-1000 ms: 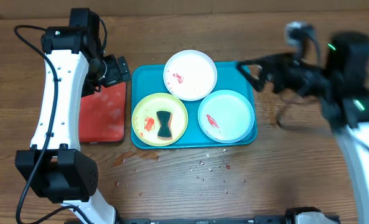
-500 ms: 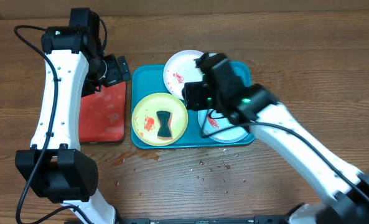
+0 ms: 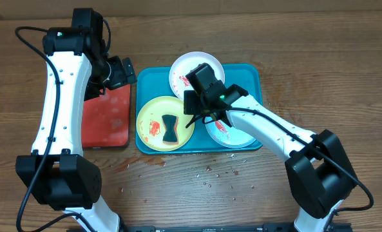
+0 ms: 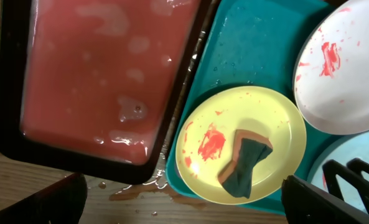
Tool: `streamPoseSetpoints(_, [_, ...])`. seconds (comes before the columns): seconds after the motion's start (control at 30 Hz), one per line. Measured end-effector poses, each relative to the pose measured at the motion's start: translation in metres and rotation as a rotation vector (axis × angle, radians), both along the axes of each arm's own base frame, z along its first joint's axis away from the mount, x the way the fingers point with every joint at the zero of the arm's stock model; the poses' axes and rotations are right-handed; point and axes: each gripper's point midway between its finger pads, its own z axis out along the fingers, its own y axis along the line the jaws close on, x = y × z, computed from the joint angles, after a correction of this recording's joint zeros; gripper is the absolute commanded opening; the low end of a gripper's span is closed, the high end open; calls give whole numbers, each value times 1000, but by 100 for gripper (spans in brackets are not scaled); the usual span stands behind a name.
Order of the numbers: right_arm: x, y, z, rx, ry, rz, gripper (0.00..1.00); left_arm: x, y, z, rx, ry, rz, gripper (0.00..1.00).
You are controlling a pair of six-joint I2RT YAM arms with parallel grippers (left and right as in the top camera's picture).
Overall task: Clean dirty plates on tray and stack at the side
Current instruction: 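Reach the right gripper to the yellow-rimmed plate's rim and grasp it, then regrasp the sponge on the yellow plate with the left gripper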
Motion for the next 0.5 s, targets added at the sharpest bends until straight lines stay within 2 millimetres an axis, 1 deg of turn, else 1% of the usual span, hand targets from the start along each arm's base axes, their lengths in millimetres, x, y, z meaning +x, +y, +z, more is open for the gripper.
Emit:
streamPoseSetpoints(0.1, [-2, 1, -10, -5, 23, 4, 50, -2, -1, 0, -5, 8, -1, 100])
streamPoseSetpoints(0.3, [-10, -3, -57, -63, 121, 9, 43, -4, -2, 0, -11, 15, -2, 100])
streamPoseSetpoints(0.37, [-12, -2, -62, -64, 136, 10, 42, -4, -2, -1, -13, 17, -2, 100])
streamPoseSetpoints(0.47, [-13, -2, -62, -61, 139, 11, 37, -5, -4, -1, -14, 20, -8, 100])
streamPoseSetpoints(0.5, [-14, -2, -62, -63, 142, 12, 32, -5, -6, -2, -15, 23, -12, 99])
